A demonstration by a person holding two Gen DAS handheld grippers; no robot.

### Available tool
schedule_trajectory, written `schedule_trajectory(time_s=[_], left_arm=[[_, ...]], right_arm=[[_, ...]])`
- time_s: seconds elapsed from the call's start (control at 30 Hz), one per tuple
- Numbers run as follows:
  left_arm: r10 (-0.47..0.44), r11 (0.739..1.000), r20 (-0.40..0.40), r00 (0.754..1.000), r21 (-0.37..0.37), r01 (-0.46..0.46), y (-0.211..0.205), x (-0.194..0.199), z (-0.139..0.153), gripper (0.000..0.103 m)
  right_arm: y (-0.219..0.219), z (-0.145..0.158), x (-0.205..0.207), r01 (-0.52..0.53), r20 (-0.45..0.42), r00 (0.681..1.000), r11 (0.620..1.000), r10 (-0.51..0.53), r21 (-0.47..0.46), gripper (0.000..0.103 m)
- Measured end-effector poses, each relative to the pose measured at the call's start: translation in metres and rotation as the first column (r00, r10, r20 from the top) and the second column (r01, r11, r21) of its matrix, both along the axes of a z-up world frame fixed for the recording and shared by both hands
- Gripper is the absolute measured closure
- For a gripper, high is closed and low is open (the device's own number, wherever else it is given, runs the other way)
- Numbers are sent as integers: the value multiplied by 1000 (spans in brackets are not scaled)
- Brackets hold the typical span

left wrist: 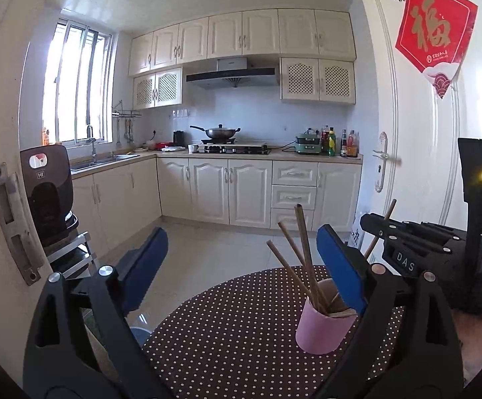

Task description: Organize utensils

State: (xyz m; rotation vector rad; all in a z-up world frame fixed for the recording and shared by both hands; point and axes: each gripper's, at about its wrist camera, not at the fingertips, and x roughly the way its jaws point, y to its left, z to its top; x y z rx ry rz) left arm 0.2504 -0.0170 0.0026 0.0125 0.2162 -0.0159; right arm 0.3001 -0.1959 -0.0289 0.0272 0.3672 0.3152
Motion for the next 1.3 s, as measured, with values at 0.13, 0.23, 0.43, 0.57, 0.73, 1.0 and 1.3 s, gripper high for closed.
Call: schedule_trajectory(time_s=[0.13,0.23,0.43,0.57,0.73,1.0,1.3], left_arm=[[0,1000,-1,1000,-2,0,-1,-1,1,13],[3,1000,13,1000,2,-3,-1,-6,3,12],[0,1000,36,999,1,0,-2,-19,12,11],[1,1000,57,998,6,-1,-4,-31,18,10],[0,1000,70,998,11,0,-4,-49,27,9],[-8,999,103,995,34,4,-1,-86,30,8],[-12,999,147,989,36,7,7,-133,31,8]], right_arm=[[-1,1,-7,-9,12,1000,1000,9,14,98],[-5,7,-18,-13,49,999,999,11,36,92],[-8,26,-49,-18,128,992,998,11,54,66],[-11,35,-70,-11,167,986,998,1,55,54],[-14,40,-93,21,197,980,999,-30,46,41],[-17,45,-128,71,220,972,997,-77,37,23],[-17,44,-173,111,274,955,993,-115,32,16]])
